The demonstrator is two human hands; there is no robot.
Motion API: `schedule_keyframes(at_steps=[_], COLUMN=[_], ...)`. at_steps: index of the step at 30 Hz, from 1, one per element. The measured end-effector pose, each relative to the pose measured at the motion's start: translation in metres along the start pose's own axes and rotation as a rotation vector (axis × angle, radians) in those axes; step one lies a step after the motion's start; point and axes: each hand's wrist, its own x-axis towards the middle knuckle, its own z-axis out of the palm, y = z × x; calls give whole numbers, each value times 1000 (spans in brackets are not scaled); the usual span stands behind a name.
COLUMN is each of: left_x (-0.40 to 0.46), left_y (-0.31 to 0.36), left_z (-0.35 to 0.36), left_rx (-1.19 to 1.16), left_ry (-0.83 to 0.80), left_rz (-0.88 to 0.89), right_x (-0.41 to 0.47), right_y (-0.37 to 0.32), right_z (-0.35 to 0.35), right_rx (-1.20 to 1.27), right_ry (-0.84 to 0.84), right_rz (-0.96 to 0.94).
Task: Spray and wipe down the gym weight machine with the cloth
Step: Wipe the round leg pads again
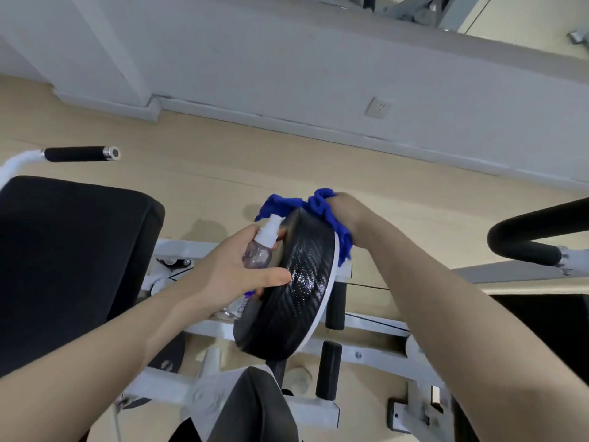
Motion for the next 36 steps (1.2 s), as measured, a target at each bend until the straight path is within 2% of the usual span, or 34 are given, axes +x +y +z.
schedule_keyframes(at_steps=[3,6,9,11,14,16,20,24,27,29,31,33,35,36], left_x=[2,5,1,0,1,-3,-9,-17,-26,-26,-24,-18,-15,-10], left_y=[-4,-7,-9,-9,-9,-11,-21,-29,-35,-36,-34,-30,-27,-28], left_z=[0,4,11,13,9,10,18,21,23,26,29,33,38,41], left_rx=[33,-25,-7,8,-52,-104,-152,-22,18,-13,-34,-26,-26,-24], left_ry=[50,70,128,127,77,74,134,135,121,101,100,106,107,117], left_rz=[18,39,59,52,19,20,81,153,131,130,175,226,237,249], right_x=[29,17,-30,-69,-115,-135,-140,-140,-125,-116,-117,-116,-104,-94], right_y=[14,4,-14,-16,26,70,113,87,57,62,103,153,169,162], right_z=[18,8,-2,6,40,73,114,99,84,85,99,119,132,132], right_rx=[70,187,159,-67,-364,-419,-430,-518,-438,-407,-579,-736,-559,-310], right_ry=[-97,-44,27,112,267,390,571,806,901,916,891,718,608,642], right_rz=[106,69,-188,-430,-752,-818,-737,-645,-576,-536,-567,-546,-377,-312])
